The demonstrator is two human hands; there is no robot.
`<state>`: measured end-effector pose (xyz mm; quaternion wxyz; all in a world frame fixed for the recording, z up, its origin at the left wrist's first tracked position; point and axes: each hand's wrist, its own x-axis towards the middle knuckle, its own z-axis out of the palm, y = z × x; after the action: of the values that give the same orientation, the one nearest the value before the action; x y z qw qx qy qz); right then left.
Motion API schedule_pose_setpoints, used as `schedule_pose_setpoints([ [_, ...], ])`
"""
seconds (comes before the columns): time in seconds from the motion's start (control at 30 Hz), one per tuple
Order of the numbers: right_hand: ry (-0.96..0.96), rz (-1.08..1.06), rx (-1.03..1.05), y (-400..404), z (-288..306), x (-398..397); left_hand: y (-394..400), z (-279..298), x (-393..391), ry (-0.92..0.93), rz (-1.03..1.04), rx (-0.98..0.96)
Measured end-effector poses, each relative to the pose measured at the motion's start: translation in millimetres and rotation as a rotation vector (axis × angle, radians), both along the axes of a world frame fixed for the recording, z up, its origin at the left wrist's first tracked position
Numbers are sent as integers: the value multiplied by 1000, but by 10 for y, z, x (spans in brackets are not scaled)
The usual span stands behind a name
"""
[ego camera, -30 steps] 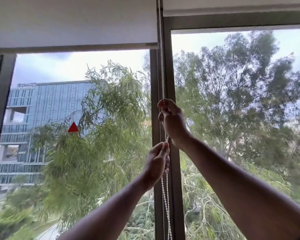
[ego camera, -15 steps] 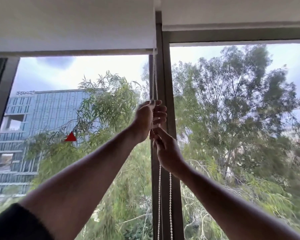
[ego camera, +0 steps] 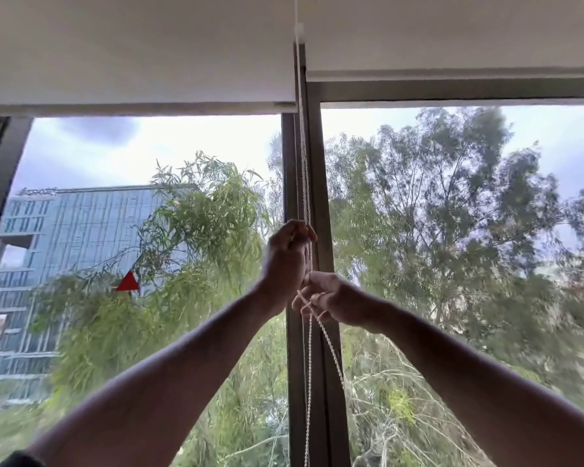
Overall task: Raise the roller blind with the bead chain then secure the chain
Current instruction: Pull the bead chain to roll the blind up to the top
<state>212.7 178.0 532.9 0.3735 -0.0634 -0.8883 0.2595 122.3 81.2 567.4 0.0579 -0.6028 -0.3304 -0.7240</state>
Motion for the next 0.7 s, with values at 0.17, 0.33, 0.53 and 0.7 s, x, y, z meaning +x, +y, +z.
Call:
schedule_pose_setpoints([
  [0.17, 331, 257, -489, -121, 550, 108, -35, -215, 147, 21, -157, -101],
  [0.33, 565, 408, -632, -357, 904, 39, 203, -520, -25, 108, -11, -145],
  [0.53, 707, 133, -110, -359, 771, -180, 173, -585, -123, 161, 16, -188],
  [0.7, 691, 13, 45, -221, 534, -267, 60, -273, -215, -15, -87, -282],
])
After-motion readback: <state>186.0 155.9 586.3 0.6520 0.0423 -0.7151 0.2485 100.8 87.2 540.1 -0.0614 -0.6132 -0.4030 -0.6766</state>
